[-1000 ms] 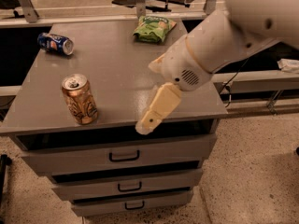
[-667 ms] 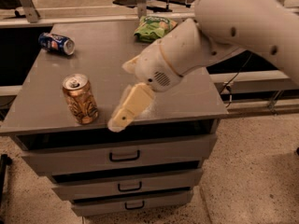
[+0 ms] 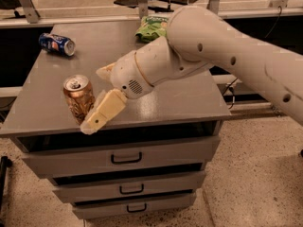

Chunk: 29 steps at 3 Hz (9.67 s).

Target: Move orange can near green rice chip bag

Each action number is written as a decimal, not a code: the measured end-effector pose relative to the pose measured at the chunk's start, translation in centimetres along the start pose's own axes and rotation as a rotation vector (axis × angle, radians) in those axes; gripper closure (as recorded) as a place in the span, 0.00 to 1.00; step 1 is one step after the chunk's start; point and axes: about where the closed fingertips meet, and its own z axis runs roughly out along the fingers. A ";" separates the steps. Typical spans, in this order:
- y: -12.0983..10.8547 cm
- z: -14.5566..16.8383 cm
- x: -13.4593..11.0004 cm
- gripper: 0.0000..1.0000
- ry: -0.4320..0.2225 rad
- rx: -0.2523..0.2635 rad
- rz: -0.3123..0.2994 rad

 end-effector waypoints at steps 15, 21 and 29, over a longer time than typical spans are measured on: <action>-16.5 -25.8 -9.1 1.00 -0.432 0.470 -0.202; -33.8 -24.6 9.7 1.00 -0.361 0.828 0.077; -37.1 -26.1 13.2 0.00 -0.429 0.932 0.202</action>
Offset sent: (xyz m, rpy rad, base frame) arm 0.0516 0.0223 -0.0298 0.2605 0.0990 -0.0508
